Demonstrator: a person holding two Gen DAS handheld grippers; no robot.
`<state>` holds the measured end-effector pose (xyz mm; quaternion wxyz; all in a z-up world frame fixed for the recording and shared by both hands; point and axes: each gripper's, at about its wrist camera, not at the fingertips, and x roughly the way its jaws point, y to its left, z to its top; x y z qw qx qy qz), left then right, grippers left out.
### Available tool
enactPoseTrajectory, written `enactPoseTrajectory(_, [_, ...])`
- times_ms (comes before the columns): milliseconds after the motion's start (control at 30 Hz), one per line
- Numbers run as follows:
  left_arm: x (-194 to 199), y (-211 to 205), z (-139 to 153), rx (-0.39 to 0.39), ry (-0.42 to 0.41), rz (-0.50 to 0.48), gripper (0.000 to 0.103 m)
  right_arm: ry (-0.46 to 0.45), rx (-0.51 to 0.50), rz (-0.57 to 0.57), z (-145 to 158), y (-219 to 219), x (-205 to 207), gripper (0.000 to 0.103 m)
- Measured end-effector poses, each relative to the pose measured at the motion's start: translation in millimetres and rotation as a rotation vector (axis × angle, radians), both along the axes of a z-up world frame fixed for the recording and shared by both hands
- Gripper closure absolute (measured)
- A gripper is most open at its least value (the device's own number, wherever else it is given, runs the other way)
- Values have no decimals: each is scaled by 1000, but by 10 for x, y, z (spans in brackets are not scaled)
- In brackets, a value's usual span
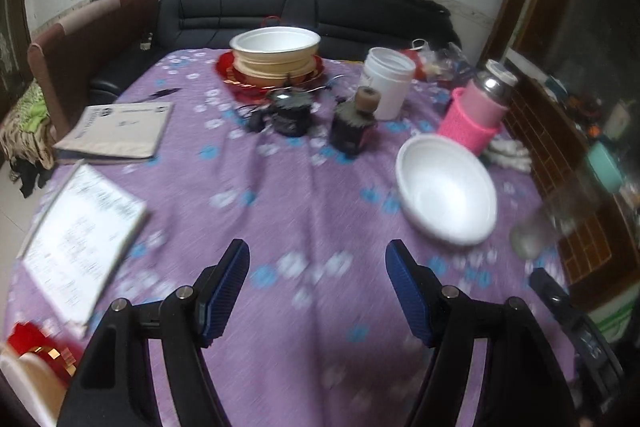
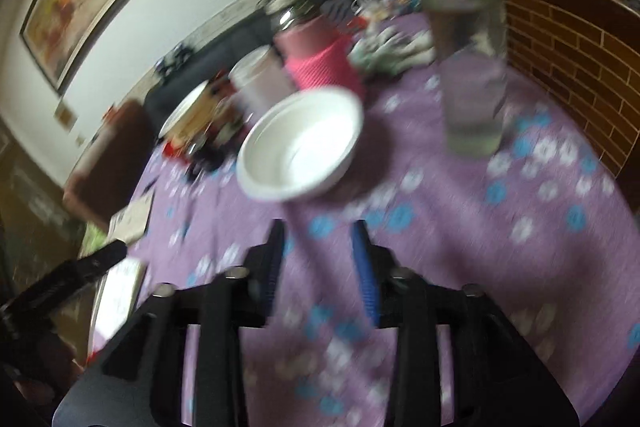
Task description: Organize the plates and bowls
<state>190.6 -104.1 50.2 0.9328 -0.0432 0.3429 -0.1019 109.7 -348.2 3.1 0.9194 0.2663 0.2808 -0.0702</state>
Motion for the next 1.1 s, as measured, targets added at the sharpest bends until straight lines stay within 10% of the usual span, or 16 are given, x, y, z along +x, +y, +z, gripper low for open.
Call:
enactPoseTrajectory(733, [1059,-893,-313,130,17,-11,32,89,-83,-81,-289,-238,1083,62])
enactPoseTrajectory(1100, [1179,-1039,-594,132,119,-43,33,149,55,16,-574,-255,1270,63])
